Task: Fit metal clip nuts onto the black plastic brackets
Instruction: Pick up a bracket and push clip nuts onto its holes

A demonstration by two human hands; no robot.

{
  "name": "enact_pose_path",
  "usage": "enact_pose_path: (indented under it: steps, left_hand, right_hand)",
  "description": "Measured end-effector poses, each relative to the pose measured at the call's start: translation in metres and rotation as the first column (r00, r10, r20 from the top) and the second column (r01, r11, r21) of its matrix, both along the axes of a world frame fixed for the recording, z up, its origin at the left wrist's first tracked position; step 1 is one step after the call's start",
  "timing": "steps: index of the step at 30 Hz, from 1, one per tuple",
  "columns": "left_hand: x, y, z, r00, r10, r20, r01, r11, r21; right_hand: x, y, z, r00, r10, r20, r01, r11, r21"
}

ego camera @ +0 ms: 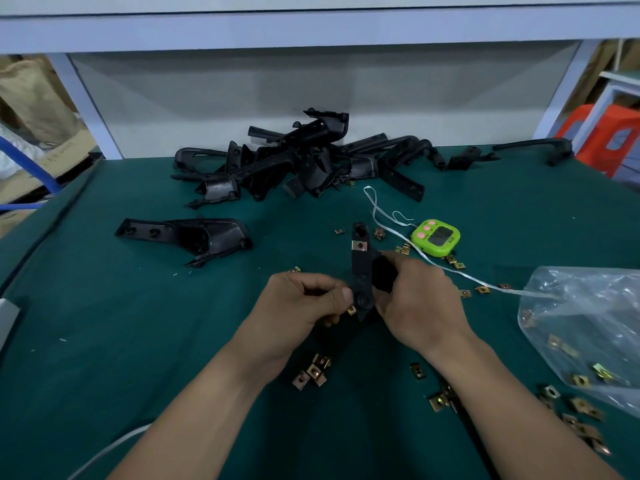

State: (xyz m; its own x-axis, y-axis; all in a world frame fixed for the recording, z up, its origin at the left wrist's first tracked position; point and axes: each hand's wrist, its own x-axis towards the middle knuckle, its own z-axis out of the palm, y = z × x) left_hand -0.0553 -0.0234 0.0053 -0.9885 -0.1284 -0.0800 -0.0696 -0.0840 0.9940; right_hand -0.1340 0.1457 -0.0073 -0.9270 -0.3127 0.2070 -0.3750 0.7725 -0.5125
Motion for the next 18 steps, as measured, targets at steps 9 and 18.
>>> enact_pose_path:
  steps: [9, 18]
  left_hand:
    - [-0.0012, -0.0011, -0.0014, 0.999, 0.031, 0.038, -0.036, 0.990, 0.139]
    - [0.0011, -0.0016, 0.0032, 0.998, 0.007, 0.062, -0.015, 0.992, 0.126]
  right_hand:
    - [-0.0029, 0.0015, -0.0039, 0.993, -0.083, -0.082, 0.085, 0.996, 0.011]
    - [-0.0045, 0.0033, -0.0043, 0.990, -0.090, -0.104, 0.094, 0.995, 0.035]
